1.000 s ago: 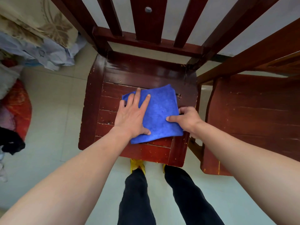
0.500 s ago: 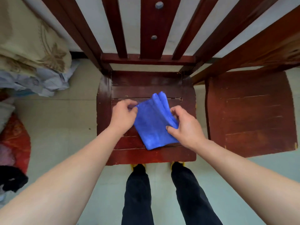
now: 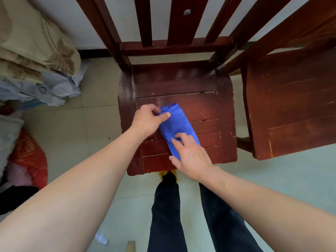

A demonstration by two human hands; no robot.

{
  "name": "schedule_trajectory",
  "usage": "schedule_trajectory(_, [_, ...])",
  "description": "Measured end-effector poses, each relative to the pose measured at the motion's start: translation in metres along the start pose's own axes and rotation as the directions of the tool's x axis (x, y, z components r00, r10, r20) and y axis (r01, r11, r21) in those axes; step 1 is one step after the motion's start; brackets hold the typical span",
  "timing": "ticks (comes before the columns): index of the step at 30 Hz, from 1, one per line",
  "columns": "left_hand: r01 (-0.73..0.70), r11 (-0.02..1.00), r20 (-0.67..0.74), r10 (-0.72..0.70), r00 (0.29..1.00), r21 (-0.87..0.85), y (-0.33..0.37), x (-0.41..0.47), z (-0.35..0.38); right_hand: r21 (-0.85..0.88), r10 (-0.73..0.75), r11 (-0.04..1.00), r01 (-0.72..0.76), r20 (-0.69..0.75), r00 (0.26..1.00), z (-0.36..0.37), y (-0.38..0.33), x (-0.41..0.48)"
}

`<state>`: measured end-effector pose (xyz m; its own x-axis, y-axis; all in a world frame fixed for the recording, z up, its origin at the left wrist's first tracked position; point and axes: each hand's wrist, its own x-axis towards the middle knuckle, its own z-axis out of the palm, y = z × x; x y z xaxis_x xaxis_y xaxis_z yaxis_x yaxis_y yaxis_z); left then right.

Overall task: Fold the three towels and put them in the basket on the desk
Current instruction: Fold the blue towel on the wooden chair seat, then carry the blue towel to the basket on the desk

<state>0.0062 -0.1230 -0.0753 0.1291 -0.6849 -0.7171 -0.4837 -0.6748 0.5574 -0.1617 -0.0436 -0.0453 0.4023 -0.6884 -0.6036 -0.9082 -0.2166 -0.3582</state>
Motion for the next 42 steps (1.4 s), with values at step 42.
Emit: schedule_trajectory(42, [-0.729, -0.114, 0.701, 0.408, 0.585, 0.675, 0.051, -0.079, 0.024, 0.379, 0.527, 0.801, -0.464, -0.078, 0.846, 0.012, 0.020, -0.079])
